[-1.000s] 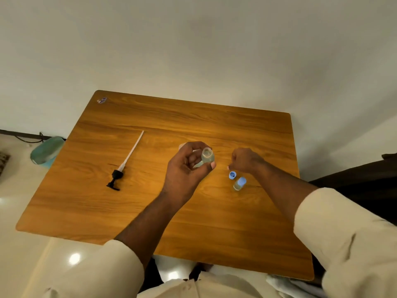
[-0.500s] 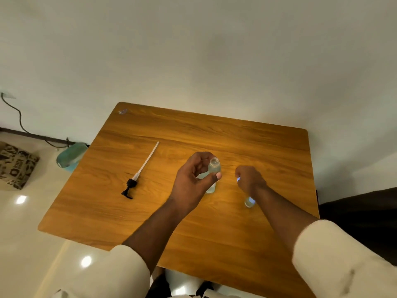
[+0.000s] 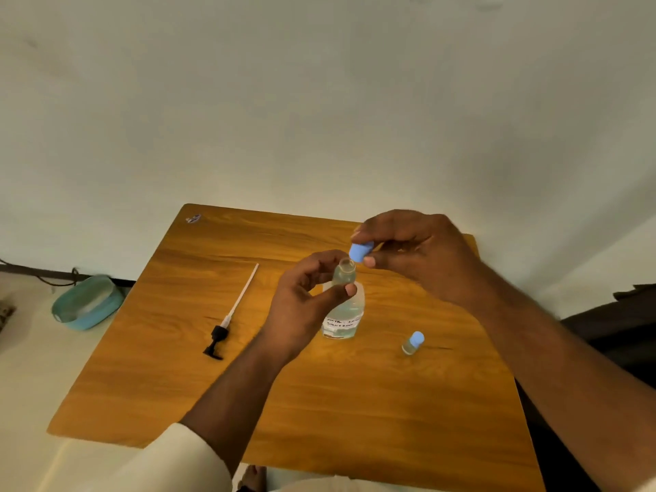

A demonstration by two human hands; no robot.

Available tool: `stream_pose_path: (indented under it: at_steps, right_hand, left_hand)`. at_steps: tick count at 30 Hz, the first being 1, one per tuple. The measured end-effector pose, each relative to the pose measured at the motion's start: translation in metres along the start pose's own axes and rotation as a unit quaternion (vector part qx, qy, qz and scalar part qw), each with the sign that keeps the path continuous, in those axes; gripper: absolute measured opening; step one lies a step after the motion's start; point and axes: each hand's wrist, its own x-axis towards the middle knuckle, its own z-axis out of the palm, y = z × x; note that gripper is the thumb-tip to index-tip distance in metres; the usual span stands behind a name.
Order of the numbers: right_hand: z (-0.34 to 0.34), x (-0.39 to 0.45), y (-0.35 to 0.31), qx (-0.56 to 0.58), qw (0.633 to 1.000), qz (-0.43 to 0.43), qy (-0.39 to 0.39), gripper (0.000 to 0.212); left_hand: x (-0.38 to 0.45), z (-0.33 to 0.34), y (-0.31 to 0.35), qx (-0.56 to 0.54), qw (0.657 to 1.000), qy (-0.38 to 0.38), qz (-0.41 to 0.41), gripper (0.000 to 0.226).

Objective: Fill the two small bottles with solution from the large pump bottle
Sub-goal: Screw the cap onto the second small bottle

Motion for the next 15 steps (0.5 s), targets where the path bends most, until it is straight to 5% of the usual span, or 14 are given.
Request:
stream_pose_path:
  at_steps: [10, 15]
  right_hand:
    - [0.036, 0.021, -0.026, -0.206, 0.976, -0.02, -0.06, 0.028]
    - [0.054, 0.028, -0.035, -0.295, 0.953, 0.044, -0.043, 0.028]
  left_hand:
    - [0.006, -0.037, 0.002, 0.004, 0.999, -0.05, 0.005, 0.035]
    - [0.008, -0.051, -0.001, 0.016, 0.998, -0.054, 0.006, 0.042]
